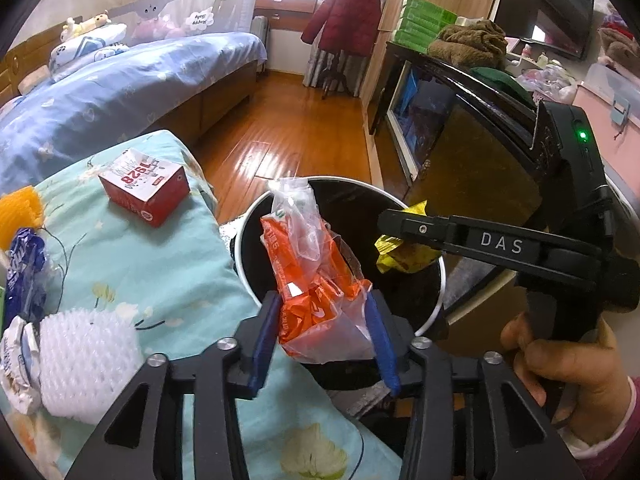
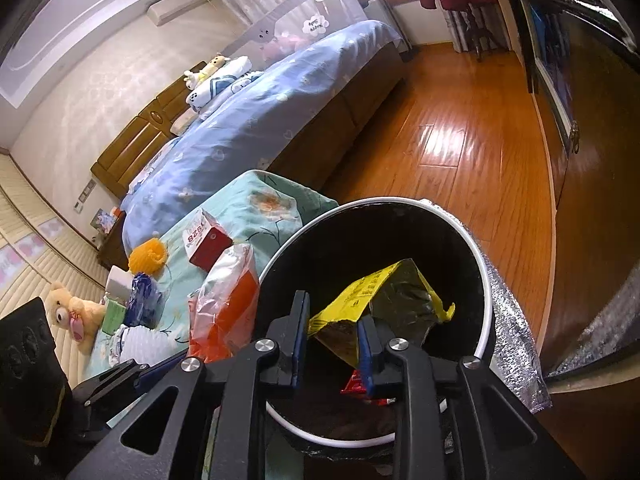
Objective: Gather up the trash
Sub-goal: 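Carry both bags over the bin and open both tools to drop them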
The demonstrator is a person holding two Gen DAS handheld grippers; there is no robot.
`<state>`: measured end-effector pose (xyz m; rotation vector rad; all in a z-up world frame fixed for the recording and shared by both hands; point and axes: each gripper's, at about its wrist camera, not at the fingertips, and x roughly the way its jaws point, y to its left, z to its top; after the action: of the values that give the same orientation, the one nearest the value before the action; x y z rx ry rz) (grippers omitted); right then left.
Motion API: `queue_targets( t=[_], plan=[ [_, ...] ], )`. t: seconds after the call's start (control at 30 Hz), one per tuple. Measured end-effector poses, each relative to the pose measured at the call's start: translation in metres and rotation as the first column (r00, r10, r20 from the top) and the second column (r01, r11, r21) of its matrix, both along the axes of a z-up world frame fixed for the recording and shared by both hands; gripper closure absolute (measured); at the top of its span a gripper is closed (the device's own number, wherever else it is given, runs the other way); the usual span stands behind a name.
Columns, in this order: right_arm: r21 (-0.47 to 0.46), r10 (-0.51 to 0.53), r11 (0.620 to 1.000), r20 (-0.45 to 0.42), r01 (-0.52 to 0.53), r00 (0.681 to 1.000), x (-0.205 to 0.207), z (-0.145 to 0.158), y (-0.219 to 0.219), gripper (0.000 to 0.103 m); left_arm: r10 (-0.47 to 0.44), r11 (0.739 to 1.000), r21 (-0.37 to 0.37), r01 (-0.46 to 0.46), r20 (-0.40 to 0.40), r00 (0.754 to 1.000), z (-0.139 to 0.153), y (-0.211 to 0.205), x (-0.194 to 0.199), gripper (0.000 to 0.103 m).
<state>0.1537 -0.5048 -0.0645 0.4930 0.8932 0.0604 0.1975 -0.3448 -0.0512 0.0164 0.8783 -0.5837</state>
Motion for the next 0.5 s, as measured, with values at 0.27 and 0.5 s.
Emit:
queue_targets(
  t=[0.27, 0.5],
  plan=[
    [0.031, -0.03, 0.999, 0.01, 0.03, 0.999, -0.006, 0.001, -0.006, 0.053, 0.02, 1.0, -0.011, -0.02, 0.006, 1.0, 0.004, 0.003, -0.006, 0.045],
    [0.021, -0.028, 0.999, 0.042, 0.027, 0.999, -0.019, 0.007, 0.01, 0.027, 0.061, 0.997, -0.036, -0.061, 0.004, 0.998, 0.0, 0.03, -0.031, 0.045]
  ],
)
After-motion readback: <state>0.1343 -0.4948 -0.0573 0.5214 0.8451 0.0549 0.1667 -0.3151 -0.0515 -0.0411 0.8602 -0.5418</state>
